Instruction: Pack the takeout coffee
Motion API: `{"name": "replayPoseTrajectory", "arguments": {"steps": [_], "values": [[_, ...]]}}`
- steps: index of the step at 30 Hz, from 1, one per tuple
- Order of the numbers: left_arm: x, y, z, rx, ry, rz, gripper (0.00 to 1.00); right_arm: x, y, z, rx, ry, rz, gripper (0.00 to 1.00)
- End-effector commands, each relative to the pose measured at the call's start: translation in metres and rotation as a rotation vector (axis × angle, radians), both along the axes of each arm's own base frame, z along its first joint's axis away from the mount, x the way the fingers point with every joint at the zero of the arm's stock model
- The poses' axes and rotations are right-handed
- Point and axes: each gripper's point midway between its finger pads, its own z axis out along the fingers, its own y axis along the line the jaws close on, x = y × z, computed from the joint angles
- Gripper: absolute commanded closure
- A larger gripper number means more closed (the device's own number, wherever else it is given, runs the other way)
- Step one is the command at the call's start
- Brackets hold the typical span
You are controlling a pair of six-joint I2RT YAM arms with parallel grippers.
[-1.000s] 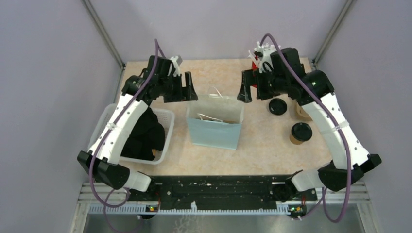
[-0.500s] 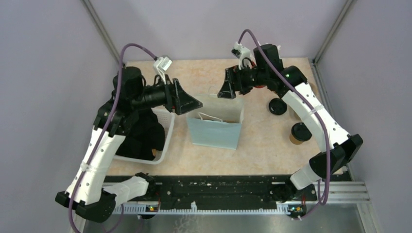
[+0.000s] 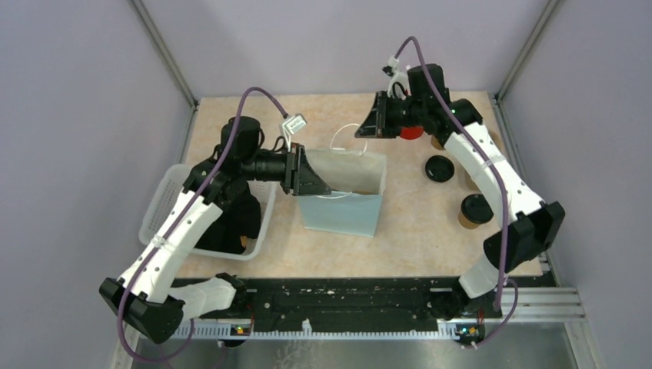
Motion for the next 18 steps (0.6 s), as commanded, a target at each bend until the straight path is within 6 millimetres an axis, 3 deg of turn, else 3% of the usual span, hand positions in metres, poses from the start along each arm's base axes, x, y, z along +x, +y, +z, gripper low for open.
{"name": "replayPoseTrajectory", "arguments": {"steps": [1, 6, 11, 15, 18], "values": [[-0.012, 0.008, -0.014, 0.061, -0.069, -0.018, 0.69, 0.029, -0.008, -0.043, 0.039, 0.276, -0.158, 0.9], [-0.016, 0.016, -0.049, 0.149, -0.082, -0.003, 0.74, 0.04, -0.005, -0.072, -0.002, 0.365, -0.179, 0.86], [-0.014, 0.019, -0.074, 0.211, -0.088, 0.029, 0.76, 0.055, -0.013, -0.093, -0.109, 0.339, -0.199, 0.87], [-0.007, 0.025, -0.087, 0.289, -0.095, 0.071, 0.76, 0.052, -0.011, -0.09, -0.151, 0.318, -0.165, 0.87], [0.001, 0.029, -0.085, 0.333, -0.109, 0.107, 0.76, 0.04, -0.009, -0.082, -0.186, 0.308, -0.134, 0.85]]}}
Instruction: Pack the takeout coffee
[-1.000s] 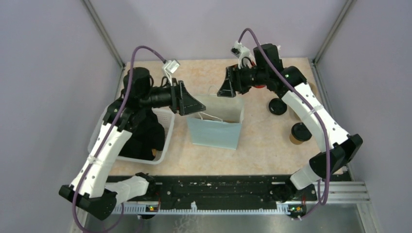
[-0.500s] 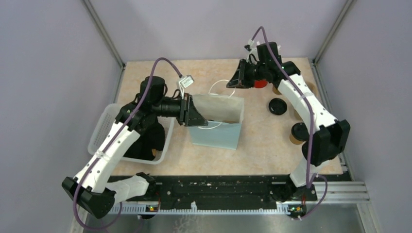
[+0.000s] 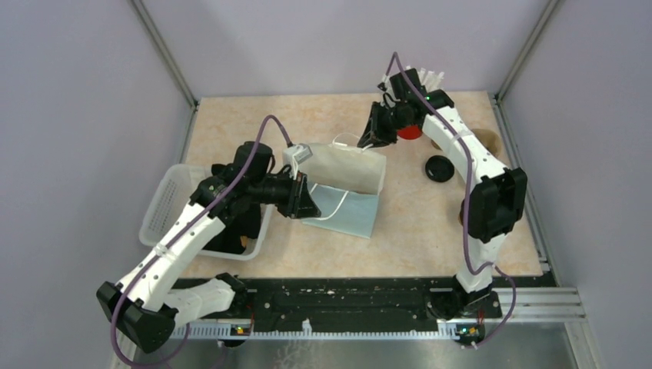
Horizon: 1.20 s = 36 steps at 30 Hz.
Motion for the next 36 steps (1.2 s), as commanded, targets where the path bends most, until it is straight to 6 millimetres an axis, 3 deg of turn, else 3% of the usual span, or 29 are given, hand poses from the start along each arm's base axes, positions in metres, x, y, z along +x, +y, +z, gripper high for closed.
{"name": "replayPoseTrajectory", "arguments": {"steps": [1, 4, 9, 14, 16, 18, 20, 21, 23, 25, 30, 33, 36], "values": [[0.017, 0.007, 0.011, 0.062, -0.095, 0.052, 0.74, -0.014, 0.004, 0.029, -0.044, -0.07, 0.064, 0.83], [0.019, 0.006, 0.045, 0.02, -0.158, 0.06, 0.6, -0.025, -0.006, 0.046, -0.086, -0.093, 0.054, 0.72], [0.024, 0.016, 0.106, -0.019, -0.285, 0.13, 0.25, -0.052, -0.039, 0.088, -0.161, -0.175, 0.017, 0.46], [0.045, 0.035, 0.128, 0.026, -0.37, 0.28, 0.04, -0.081, -0.077, 0.134, -0.211, -0.281, -0.034, 0.17], [0.054, 0.041, 0.132, 0.041, -0.388, 0.337, 0.02, -0.091, -0.093, 0.15, -0.215, -0.335, -0.069, 0.1], [0.061, 0.044, 0.138, 0.041, -0.405, 0.381, 0.02, -0.098, -0.118, 0.151, -0.262, -0.359, -0.141, 0.06], [0.067, 0.049, 0.143, 0.041, -0.415, 0.43, 0.02, -0.104, -0.155, 0.141, -0.338, -0.349, -0.277, 0.02], [0.069, 0.05, 0.144, 0.042, -0.417, 0.448, 0.01, -0.107, -0.184, 0.131, -0.41, -0.325, -0.392, 0.01], [0.071, 0.051, 0.144, 0.047, -0.421, 0.453, 0.02, -0.123, -0.242, 0.099, -0.541, -0.202, -0.593, 0.01], [0.072, 0.051, 0.142, 0.052, -0.419, 0.453, 0.02, -0.141, -0.279, 0.063, -0.588, -0.064, -0.702, 0.01], [0.073, 0.053, 0.136, 0.078, -0.418, 0.453, 0.01, -0.157, -0.309, -0.002, -0.507, 0.122, -0.755, 0.01], [0.074, 0.054, 0.133, 0.091, -0.423, 0.448, 0.02, -0.153, -0.317, -0.029, -0.56, 0.171, -0.695, 0.01], [0.075, 0.053, 0.131, 0.1, -0.424, 0.439, 0.02, -0.152, -0.327, -0.042, -0.629, 0.204, -0.634, 0.01]]}}
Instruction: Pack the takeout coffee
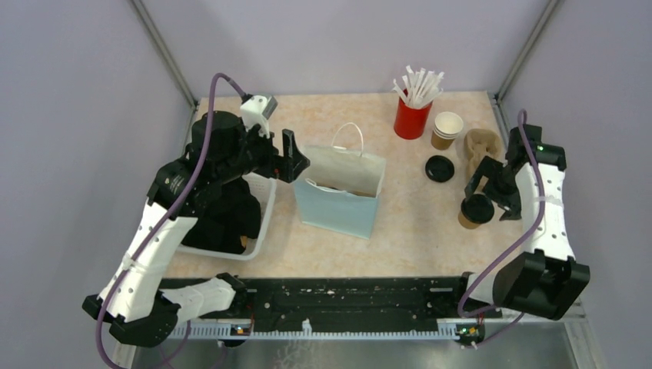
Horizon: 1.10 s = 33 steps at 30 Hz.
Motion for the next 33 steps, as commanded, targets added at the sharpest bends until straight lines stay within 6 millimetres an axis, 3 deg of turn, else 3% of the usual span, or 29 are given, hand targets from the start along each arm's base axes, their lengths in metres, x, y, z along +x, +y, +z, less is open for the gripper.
{"name": "replayPoseTrajectory", "arguments": {"steps": [1, 11, 21, 33], "values": [[0.004, 0.002, 0.01, 0.009, -0.045, 0.003, 0.01, 0.017, -0.014, -0.003, -0.059, -0.027, 0.1, 0.01], [0.006, 0.0, 0.002, 0.021, -0.037, -0.007, 0.02, 0.034, -0.015, -0.031, -0.023, 0.004, 0.13, 0.03], [0.005, 0.001, 0.0, 0.033, -0.037, -0.009, 0.02, 0.034, -0.027, -0.046, -0.046, 0.05, 0.09, 0.17], [0.005, 0.001, 0.001, 0.035, -0.044, -0.013, 0.02, 0.036, -0.022, -0.059, 0.001, 0.068, 0.11, 0.14]]}}
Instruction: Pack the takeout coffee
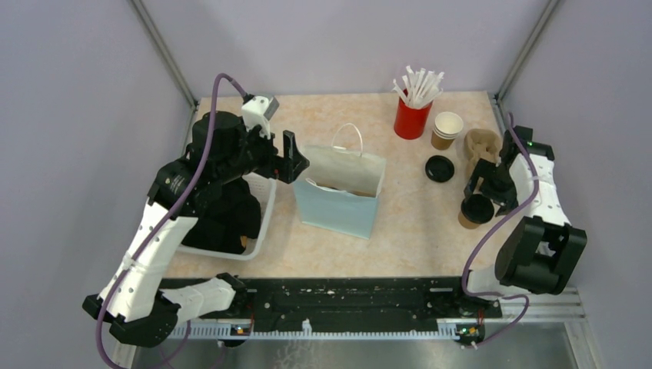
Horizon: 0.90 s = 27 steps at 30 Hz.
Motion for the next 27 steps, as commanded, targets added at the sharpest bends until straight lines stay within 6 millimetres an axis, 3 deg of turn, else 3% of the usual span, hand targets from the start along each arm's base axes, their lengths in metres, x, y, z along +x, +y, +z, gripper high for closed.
{"name": "replayPoseTrajectory", "arguments": {"steps": [1, 27], "values": [[0.0037, 0.0, 0.0031, 0.005, -0.025, 0.0, 0.02, 0.0053, -0.0019, -0.0037, 0.008, -0.011, 0.008, 0.14], [0.0029, 0.0029, 0.0028, 0.013, -0.032, 0.008, 0.02, 0.0061, -0.004, -0.0102, 0.006, 0.015, 0.007, 0.2]]}}
